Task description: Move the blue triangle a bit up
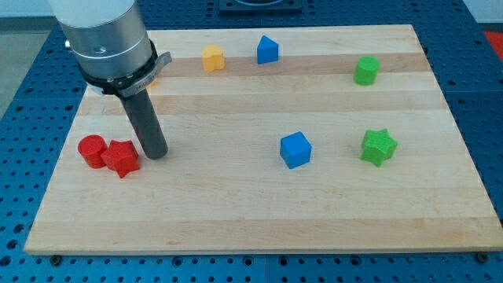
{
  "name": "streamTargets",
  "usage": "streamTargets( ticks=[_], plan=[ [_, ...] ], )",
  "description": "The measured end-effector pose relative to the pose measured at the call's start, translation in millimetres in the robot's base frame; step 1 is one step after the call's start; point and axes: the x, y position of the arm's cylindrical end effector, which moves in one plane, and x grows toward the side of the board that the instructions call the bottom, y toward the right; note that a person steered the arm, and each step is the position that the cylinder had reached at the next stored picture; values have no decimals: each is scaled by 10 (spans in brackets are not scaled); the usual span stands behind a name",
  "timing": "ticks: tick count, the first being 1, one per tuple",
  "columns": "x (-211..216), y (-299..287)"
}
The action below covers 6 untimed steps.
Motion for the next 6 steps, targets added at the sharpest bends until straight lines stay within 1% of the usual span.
streamTargets(
  ticks=[2,3,4,5,6],
  plan=[
    [0,-312],
    [-17,-107],
    [-343,556],
    [-941,1108],
    [-1613,1498]
  ],
)
